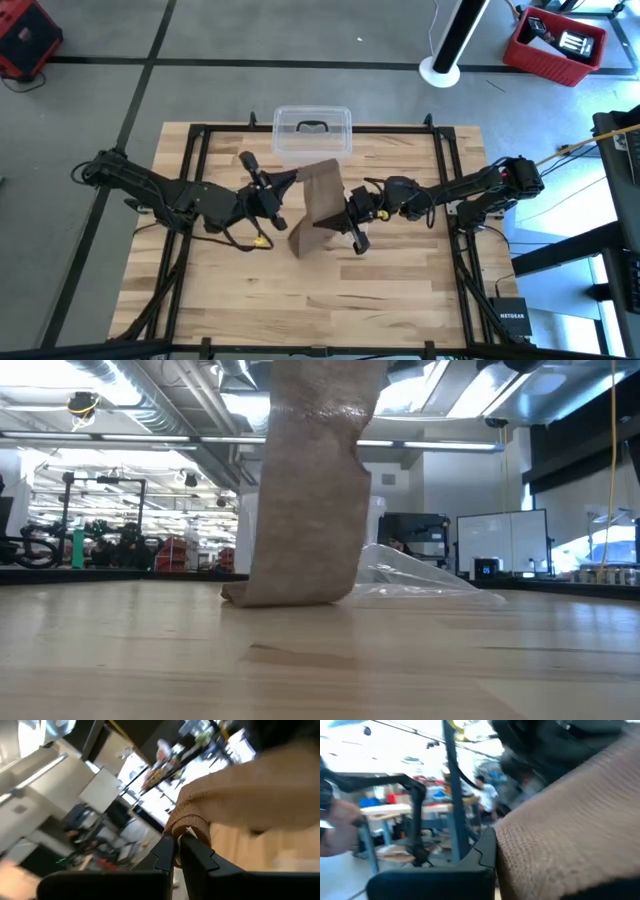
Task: Roll bandage
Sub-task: Roll the brown bandage
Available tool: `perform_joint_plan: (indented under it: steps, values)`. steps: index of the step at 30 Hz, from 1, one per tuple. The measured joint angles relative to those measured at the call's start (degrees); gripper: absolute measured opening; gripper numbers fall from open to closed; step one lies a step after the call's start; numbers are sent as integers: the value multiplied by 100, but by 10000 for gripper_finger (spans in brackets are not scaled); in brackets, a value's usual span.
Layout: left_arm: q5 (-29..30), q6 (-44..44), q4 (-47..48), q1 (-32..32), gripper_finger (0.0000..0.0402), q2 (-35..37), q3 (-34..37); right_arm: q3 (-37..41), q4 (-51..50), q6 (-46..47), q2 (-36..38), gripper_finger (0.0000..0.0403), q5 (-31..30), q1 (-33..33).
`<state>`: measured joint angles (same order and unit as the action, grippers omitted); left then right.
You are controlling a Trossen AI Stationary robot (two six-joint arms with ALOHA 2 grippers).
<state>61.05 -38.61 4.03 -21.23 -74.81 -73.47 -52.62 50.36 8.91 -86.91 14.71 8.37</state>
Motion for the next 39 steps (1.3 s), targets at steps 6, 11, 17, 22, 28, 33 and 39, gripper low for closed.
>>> perform_joint_plan:
  steps: [6,11,17,22,28,33,39]
  values:
    - [719,-1368,10,182,15,-116,0,-450,76,209,39,3,671,30]
    - [773,-2152,14,212,15,-139,0,-903,-271,246,43,4,897,28]
    - [841,-2441,779,185,15,-170,0,-1193,-467,138,145,3,1198,27]
    - [922,-2404,734,190,14,-168,0,-1202,-862,128,170,2,1184,35]
    - [910,-2155,57,184,14,-162,-1,-1196,-1813,-44,109,3,995,108]
    - [902,-1489,64,109,15,-162,-2,-1196,-2004,-39,109,4,926,104]
    - [822,481,891,23,15,-30,0,-1196,-2428,-245,109,5,734,100]
